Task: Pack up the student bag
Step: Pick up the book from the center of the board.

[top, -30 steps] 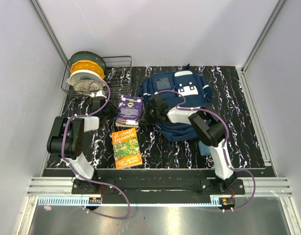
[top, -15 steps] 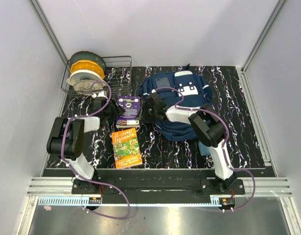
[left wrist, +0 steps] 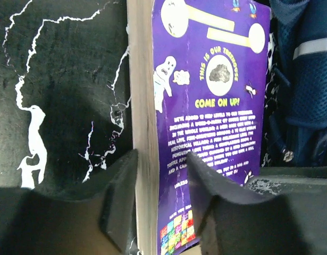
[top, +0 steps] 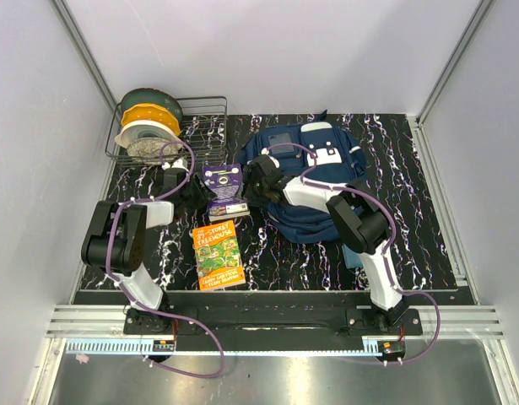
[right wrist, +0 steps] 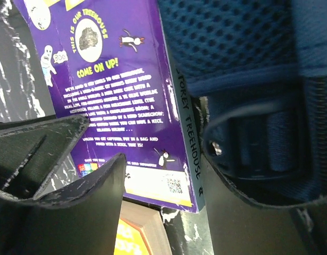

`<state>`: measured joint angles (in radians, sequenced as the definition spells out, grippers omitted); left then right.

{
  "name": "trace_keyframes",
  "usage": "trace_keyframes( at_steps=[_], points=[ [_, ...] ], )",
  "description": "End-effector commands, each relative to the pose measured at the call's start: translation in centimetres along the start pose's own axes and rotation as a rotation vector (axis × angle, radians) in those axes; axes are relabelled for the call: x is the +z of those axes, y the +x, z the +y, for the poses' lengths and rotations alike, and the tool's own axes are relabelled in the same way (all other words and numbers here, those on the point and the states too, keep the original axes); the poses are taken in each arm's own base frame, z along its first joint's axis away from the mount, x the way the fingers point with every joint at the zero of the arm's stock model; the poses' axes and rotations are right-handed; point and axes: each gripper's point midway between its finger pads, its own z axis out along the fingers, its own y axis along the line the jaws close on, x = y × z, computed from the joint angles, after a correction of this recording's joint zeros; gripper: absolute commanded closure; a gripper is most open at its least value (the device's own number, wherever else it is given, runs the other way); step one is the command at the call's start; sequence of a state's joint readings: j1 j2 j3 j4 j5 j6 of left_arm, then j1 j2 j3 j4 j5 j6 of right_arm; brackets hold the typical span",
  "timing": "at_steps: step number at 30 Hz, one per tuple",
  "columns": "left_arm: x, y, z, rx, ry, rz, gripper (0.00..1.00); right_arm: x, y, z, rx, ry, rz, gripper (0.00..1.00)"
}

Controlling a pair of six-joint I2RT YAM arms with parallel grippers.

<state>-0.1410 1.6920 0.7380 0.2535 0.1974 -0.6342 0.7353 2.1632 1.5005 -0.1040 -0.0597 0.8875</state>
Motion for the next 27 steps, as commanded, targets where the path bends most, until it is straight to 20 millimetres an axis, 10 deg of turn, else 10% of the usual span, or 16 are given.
trace_keyframes(
  at_steps=[1, 10, 27],
  points=[
    [-0.1, 6.2, 0.0, -0.062, 0.047, 0.219, 0.62, 0.3, -1.2, 2.0, -0.006, -0.053, -0.025, 0.39],
    [0.2, 5.2, -4.2, -0.106, 0.247, 0.227, 1.00, 0.7, 0.8, 2.9, 0.003, -0.164, 0.061, 0.47],
    [-6.2, -2.8, -8.9, -0.029, 0.337, 0.051, 1.00, -5.1, -1.5, 4.6, 0.013, -0.248, -0.022, 0.23]
  ],
)
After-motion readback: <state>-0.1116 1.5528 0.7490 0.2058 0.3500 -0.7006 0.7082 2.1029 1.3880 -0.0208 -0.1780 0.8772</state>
